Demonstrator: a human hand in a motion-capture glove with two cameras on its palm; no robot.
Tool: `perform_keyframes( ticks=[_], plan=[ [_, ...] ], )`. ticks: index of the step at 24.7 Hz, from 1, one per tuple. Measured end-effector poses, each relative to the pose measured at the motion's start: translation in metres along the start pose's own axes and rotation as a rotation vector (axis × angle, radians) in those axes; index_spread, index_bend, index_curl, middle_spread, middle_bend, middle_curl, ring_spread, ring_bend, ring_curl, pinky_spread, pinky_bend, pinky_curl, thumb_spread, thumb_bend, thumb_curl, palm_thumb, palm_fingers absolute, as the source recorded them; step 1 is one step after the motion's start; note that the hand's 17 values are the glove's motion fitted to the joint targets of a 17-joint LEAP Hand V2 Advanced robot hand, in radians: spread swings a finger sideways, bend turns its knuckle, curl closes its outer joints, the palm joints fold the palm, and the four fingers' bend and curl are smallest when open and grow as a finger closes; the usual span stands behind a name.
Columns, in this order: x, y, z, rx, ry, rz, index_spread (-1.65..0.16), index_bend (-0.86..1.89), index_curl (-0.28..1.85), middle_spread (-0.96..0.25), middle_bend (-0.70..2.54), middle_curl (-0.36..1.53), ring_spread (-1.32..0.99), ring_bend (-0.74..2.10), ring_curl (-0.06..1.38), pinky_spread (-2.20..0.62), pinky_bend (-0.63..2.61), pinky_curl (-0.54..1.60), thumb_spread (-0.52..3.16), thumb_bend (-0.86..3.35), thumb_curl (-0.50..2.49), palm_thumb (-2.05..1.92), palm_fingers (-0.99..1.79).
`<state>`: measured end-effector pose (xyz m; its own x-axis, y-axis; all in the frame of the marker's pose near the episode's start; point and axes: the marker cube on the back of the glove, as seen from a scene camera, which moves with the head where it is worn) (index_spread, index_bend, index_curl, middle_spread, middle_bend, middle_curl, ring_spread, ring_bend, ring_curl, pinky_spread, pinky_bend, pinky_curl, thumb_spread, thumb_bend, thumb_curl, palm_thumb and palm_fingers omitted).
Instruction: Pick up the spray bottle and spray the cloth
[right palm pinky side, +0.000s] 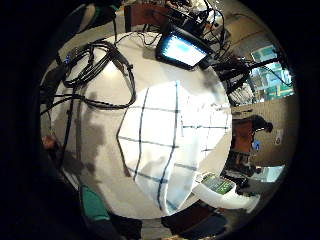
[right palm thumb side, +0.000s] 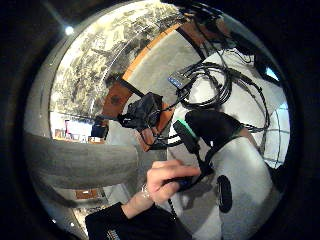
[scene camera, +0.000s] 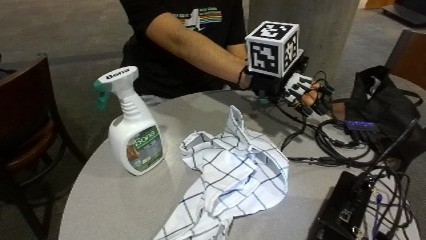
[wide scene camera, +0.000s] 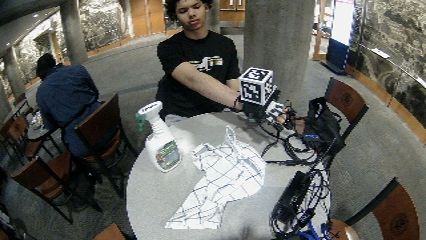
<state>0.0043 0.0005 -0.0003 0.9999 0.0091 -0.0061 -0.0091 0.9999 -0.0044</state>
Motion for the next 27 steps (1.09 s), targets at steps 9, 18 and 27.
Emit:
perform_keyframes(
  ticks=[9, 18, 27],
  plan=[
    [0.0044, 0.0011, -0.0037, 0.003, 0.024, 0.005, -0.32, 0.11, 0.11, -0.03, 0.45, 0.20, -0.02, 0.43, 0.18, 0.19, 0.27, 0.16, 0.82, 0.29, 0.13, 0.52, 0.49],
    [-0.0040, -0.0018, -0.0047, -0.001, 0.056, -0.016, -0.36, 0.12, 0.14, -0.03, 0.45, 0.26, -0.02, 0.43, 0.22, 0.23, 0.27, 0.21, 1.01, 0.25, 0.18, 0.56, 0.48],
    [0.0017, 0.0010, -0.0090, 0.016, 0.064, -0.002, -0.37, 0.13, 0.18, -0.03, 0.43, 0.30, -0.02, 0.42, 0.24, 0.24, 0.26, 0.25, 1.10, 0.20, 0.20, 0.59, 0.49]
  ],
)
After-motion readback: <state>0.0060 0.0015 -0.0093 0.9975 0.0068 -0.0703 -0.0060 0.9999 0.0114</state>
